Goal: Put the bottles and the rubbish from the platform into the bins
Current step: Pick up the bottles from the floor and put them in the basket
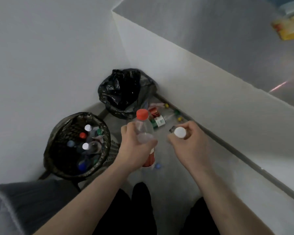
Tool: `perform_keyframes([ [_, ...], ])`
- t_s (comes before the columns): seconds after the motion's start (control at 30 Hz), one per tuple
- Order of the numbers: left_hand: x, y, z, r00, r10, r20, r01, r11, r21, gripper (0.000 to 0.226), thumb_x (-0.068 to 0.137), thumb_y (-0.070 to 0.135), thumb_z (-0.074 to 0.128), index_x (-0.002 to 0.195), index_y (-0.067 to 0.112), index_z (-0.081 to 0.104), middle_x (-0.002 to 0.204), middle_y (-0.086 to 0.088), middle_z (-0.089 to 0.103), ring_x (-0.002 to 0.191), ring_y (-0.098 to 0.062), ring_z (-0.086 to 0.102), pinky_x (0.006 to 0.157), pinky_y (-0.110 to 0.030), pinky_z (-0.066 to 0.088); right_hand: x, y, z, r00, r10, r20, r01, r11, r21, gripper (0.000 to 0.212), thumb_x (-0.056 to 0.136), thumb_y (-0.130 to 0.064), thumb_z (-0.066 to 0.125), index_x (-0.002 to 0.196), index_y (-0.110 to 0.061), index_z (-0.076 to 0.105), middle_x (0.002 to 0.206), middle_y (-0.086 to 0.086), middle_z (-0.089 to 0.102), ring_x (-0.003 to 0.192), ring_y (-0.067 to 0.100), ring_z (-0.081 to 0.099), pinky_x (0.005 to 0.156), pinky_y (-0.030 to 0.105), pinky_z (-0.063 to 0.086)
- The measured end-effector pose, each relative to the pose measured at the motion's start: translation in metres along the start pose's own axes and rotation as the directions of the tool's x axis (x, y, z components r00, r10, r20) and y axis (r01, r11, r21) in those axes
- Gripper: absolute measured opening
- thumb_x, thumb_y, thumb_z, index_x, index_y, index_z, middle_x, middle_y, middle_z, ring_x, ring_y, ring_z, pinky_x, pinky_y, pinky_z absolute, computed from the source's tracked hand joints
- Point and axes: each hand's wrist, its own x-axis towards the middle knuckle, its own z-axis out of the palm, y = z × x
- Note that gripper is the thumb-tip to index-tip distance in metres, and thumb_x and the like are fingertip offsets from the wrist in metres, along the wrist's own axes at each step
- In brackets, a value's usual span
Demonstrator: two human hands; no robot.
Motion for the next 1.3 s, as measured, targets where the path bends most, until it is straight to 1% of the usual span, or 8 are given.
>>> perform_keyframes([
  [0.07,-0.01,0.002,-0.004,0.994,-0.081,-0.075,0.082,0.997,0.008,0.05,0.074,0.021,0.08,0.114,0.024,0.05,0.115,0.008,0.039,0.103,0.025,0.034,0.086,-0.017,0.04,-0.005,-0.007,-0.005,0.999,0.039,0.003,-0.039,0.996,0.077,0.026,0.074,-0.021,0.084,0.087,-0.025,0.062,0.078,-0.011,0.069,0.074,0.0,0.064,0.063,0.024,0.051],
  [0.2,-0.05,0.012,-0.024,0.956,-0.269,-0.115,0.259,0.961,-0.095,0.051,0.063,0.043,0.081,0.104,0.032,0.053,0.107,0.007,0.054,0.098,-0.006,0.058,0.086,-0.044,0.053,-0.043,-0.042,-0.023,0.994,0.077,0.076,-0.08,0.996,0.032,0.024,0.08,-0.012,0.081,0.089,-0.023,0.062,0.075,-0.013,0.068,0.075,-0.005,0.064,0.056,0.006,0.043],
  [0.4,-0.112,0.045,-0.093,0.896,-0.424,-0.129,0.409,0.904,-0.126,0.051,0.073,0.055,0.073,0.116,0.039,0.052,0.11,0.014,0.059,0.104,-0.009,0.061,0.086,-0.045,0.055,-0.062,-0.126,-0.077,0.956,0.07,0.287,0.016,0.958,-0.286,0.025,0.075,-0.031,0.082,0.078,-0.029,0.058,0.069,-0.018,0.066,0.064,-0.001,0.061,0.056,0.027,0.051],
  [0.57,-0.132,0.067,-0.162,0.808,-0.538,-0.24,0.48,0.837,-0.263,0.034,0.075,0.053,0.071,0.102,0.041,0.054,0.1,0.009,0.063,0.091,-0.007,0.064,0.079,-0.041,0.056,-0.07,-0.195,-0.082,0.88,0.001,0.475,0.226,0.879,-0.419,0.025,0.076,-0.039,0.078,0.084,-0.032,0.056,0.069,-0.016,0.066,0.064,0.003,0.062,0.059,0.035,0.052],
  [0.7,-0.132,0.056,-0.208,0.724,-0.581,-0.372,0.492,0.813,-0.311,0.028,0.083,0.057,0.071,0.092,0.034,0.056,0.081,0.004,0.064,0.079,-0.013,0.063,0.064,-0.032,0.048,-0.073,-0.226,-0.052,0.849,-0.047,0.526,0.305,0.857,-0.415,0.026,0.08,-0.042,0.078,0.088,-0.034,0.054,0.07,-0.018,0.067,0.063,0.0,0.062,0.053,0.029,0.049],
  [0.97,-0.103,0.0,-0.288,0.598,-0.676,-0.43,0.495,0.734,-0.465,0.032,0.078,0.045,0.082,0.101,0.033,0.063,0.09,0.015,0.068,0.084,-0.001,0.061,0.076,-0.03,0.046,-0.067,-0.265,0.042,0.853,-0.059,0.519,0.34,0.816,-0.467,0.037,0.082,-0.045,0.077,0.089,-0.03,0.044,0.066,-0.013,0.06,0.059,0.004,0.057,0.05,0.032,0.046],
  [1.13,-0.077,-0.032,-0.31,0.583,-0.7,-0.413,0.538,0.714,-0.449,0.043,0.076,0.046,0.081,0.11,0.032,0.058,0.091,0.015,0.064,0.087,-0.013,0.063,0.083,-0.034,0.052,-0.064,-0.276,0.091,0.805,-0.071,0.589,0.388,0.813,-0.433,0.038,0.084,-0.045,0.077,0.091,-0.03,0.043,0.066,-0.007,0.061,0.058,0.005,0.058,0.052,0.042,0.051],
  [1.3,-0.048,-0.071,-0.311,0.587,-0.724,-0.362,0.614,0.689,-0.384,0.03,0.09,0.039,0.066,0.11,0.026,0.049,0.088,0.011,0.059,0.09,-0.024,0.059,0.083,-0.037,0.048,-0.059,-0.278,0.13,0.764,-0.073,0.641,0.441,0.785,-0.436,0.037,0.087,-0.045,0.072,0.094,-0.029,0.039,0.066,-0.008,0.061,0.058,0.007,0.058,0.05,0.038,0.048],
])
